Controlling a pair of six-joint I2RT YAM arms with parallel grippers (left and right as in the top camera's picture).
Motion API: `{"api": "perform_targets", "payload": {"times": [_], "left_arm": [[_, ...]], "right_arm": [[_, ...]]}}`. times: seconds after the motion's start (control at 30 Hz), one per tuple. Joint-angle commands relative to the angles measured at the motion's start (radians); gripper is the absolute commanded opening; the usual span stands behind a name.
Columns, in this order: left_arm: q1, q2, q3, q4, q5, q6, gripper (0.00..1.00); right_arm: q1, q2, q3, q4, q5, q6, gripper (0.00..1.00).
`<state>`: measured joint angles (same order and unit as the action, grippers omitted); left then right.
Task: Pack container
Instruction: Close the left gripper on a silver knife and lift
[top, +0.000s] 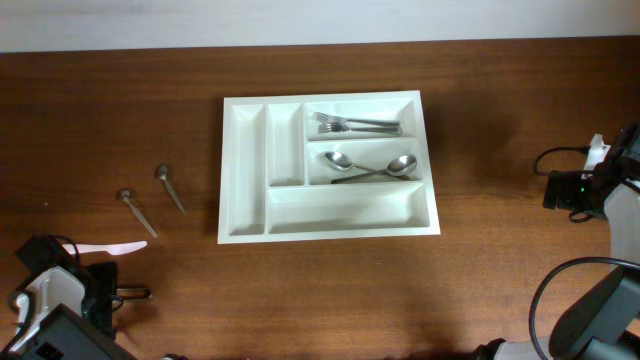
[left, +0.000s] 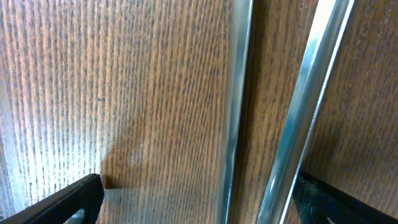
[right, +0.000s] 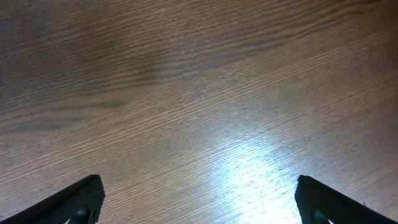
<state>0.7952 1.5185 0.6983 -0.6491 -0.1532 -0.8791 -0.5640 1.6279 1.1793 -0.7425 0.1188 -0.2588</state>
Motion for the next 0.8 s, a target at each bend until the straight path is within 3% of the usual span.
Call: {"api": "perform_targets", "payload": {"times": [0.0, 0.63, 0.77], "left_arm": [[0.006, 0.01, -0.006, 0.003, -0.026, -0.011, 0.99], [0.006, 0.01, -0.011, 0.039, 0.053, -0.037, 0.99], [0.006, 0.01, -0.011, 0.031, 0.053, -0.037, 0.76]], "right_arm": [[0.0, -0.002, -0.003, 0.002, 0.009, 0.013, 0.99], [0.0, -0.002, -0.003, 0.002, 0.009, 0.012, 0.99], [0.0, -0.002, -0.003, 0.002, 0.009, 0.013, 0.99]]}}
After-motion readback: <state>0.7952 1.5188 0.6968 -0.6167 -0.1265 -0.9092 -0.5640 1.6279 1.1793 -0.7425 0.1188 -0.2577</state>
